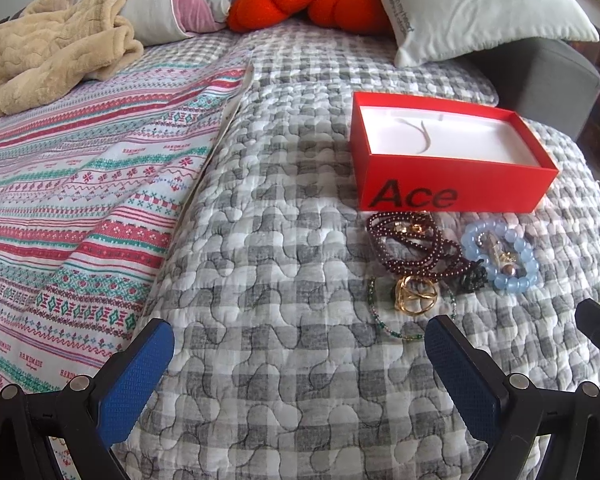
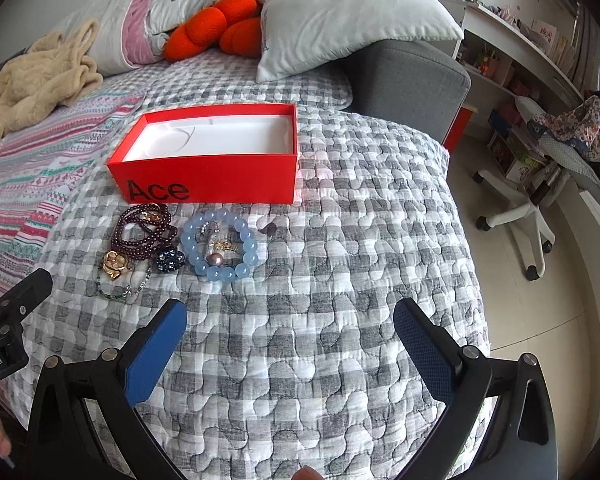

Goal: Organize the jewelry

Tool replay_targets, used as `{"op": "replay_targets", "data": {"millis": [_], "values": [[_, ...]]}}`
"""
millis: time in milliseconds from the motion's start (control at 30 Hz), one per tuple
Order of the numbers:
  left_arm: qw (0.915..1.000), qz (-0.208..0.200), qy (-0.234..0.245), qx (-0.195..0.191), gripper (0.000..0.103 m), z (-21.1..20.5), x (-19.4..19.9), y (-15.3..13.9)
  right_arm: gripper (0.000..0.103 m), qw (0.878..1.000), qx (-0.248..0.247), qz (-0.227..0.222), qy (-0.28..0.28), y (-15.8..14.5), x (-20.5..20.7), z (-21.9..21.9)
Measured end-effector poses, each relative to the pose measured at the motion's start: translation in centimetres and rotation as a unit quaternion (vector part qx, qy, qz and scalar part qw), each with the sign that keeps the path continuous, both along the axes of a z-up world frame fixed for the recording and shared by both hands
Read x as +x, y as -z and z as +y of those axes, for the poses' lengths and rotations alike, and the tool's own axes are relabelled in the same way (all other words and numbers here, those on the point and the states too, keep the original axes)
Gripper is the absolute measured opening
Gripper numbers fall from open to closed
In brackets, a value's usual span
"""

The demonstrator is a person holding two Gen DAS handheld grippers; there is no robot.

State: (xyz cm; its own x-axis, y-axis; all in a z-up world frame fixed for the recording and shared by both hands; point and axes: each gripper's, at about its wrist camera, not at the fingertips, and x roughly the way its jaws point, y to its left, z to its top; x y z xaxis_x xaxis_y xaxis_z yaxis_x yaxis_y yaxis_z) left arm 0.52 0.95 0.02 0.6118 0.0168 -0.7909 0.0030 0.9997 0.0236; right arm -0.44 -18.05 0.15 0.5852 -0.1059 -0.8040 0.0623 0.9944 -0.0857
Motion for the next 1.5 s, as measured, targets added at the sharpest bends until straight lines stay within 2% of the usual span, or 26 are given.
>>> {"op": "replay_targets", "data": {"millis": [1500], "values": [[1.0000, 0.000, 0.002, 0.000, 0.103, 0.02, 0.16, -0.05, 0.103, 1.000, 0.003, 0.001, -0.001, -0.03, 0.12, 0.14]]}}
